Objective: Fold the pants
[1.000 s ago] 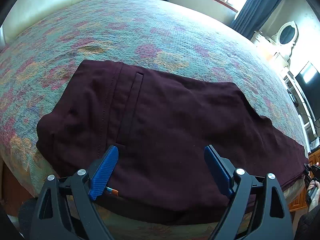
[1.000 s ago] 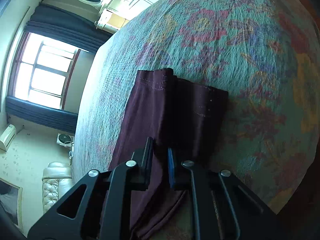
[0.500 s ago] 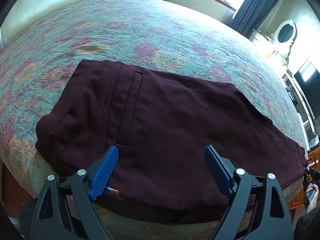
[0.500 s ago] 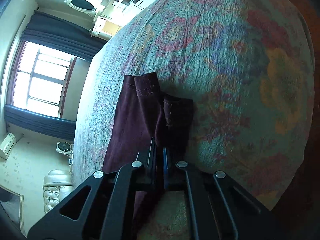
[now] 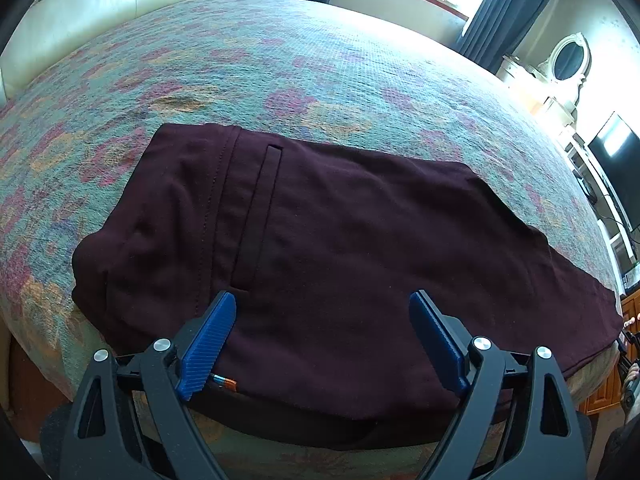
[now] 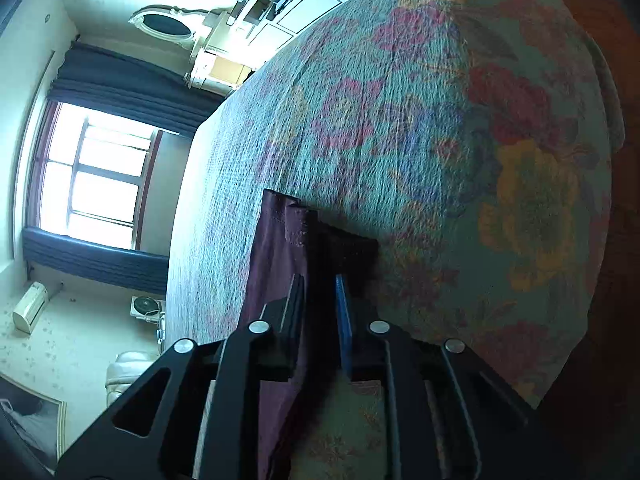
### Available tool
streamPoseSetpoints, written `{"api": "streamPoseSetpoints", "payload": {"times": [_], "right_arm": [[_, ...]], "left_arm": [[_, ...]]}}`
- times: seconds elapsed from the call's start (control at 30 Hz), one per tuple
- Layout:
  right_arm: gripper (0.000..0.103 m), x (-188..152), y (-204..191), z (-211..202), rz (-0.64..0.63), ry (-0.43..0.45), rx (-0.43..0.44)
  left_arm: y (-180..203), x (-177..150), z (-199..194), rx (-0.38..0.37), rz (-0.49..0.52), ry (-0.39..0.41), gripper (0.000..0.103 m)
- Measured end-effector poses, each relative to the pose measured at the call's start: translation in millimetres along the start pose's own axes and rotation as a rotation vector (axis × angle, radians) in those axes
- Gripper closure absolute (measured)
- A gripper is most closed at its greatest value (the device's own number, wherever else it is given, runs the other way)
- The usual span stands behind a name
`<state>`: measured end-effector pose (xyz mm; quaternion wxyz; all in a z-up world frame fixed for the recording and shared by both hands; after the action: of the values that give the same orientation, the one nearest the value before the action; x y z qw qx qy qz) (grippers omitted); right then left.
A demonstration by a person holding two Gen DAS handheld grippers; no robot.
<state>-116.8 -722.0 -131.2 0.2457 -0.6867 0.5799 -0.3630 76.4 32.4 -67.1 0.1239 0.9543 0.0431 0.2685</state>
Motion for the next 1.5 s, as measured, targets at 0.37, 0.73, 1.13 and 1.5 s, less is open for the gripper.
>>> {"api": "streamPoseSetpoints", "payload": {"times": [0.37,0.73,1.13,1.5], "right_arm": [[0.056,5,9,-9,0.092,0.064,-0.005],[0.094,18,-26,21,-0.099,0.026,0.008],[0.058,47,7,3,-0.147,-0.027,0.014],[0.047,55,-34,69,-0.331,-0.393,0.027]], "left_arm": [[0,2,2,0.007,-0.013,-0.001,0.015],[3,3,4,0.036,-0.004,-0.001,0.013],[6,2,-2,0.052,0.030,0.029,0.013],[-10,28,-29,0.117,0.049,0.130,0.013]]}}
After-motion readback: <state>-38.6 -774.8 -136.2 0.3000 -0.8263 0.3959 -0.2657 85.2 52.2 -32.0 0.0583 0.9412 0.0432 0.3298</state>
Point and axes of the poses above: each gripper's, at about its wrist camera, not at the fingertips, and z roughly the way its jaws point, y to its right, x to its top, the point moved 5 cm from there along z, roughly the way its jaws point, and after that the axes turned 4 degrees about -z, right-handed, at the moved point
